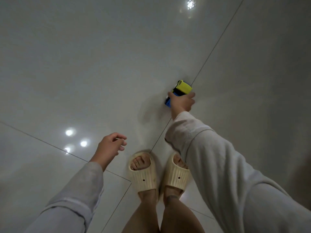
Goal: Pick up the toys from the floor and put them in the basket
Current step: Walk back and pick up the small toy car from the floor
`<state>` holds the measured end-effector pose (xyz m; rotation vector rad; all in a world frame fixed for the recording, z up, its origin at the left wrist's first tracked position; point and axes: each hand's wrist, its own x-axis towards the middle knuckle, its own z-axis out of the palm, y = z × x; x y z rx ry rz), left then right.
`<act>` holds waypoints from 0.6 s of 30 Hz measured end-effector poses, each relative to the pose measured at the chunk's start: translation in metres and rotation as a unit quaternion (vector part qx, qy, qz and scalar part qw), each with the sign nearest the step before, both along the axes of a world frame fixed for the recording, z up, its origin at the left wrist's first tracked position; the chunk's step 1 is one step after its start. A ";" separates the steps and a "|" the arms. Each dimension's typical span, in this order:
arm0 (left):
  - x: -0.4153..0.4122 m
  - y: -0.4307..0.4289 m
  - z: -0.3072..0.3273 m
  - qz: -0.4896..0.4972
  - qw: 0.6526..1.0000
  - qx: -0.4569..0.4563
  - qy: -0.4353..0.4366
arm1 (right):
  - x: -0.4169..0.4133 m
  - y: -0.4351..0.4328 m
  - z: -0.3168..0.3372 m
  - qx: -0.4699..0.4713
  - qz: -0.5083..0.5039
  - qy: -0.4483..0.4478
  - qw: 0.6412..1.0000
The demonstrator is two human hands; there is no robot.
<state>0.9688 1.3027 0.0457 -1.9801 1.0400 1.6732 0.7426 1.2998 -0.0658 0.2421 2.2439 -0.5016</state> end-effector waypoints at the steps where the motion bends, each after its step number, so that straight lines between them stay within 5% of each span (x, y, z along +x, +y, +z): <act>1: 0.000 0.001 -0.004 0.000 1.000 0.002 -0.002 | -0.002 0.000 -0.003 -0.003 -0.003 -0.004 1.000; 8: -0.002 0.024 0.069 -0.004 1.000 0.000 -0.005 | -0.020 0.050 0.117 0.009 0.079 -0.110 0.991; 13: -0.016 0.048 0.205 -0.007 1.000 0.002 -0.005 | -0.019 0.112 0.285 0.012 0.123 -0.257 0.958; 18: -0.014 0.077 0.358 -0.029 1.000 0.001 0.007 | -0.012 0.187 0.461 0.047 0.170 -0.286 0.942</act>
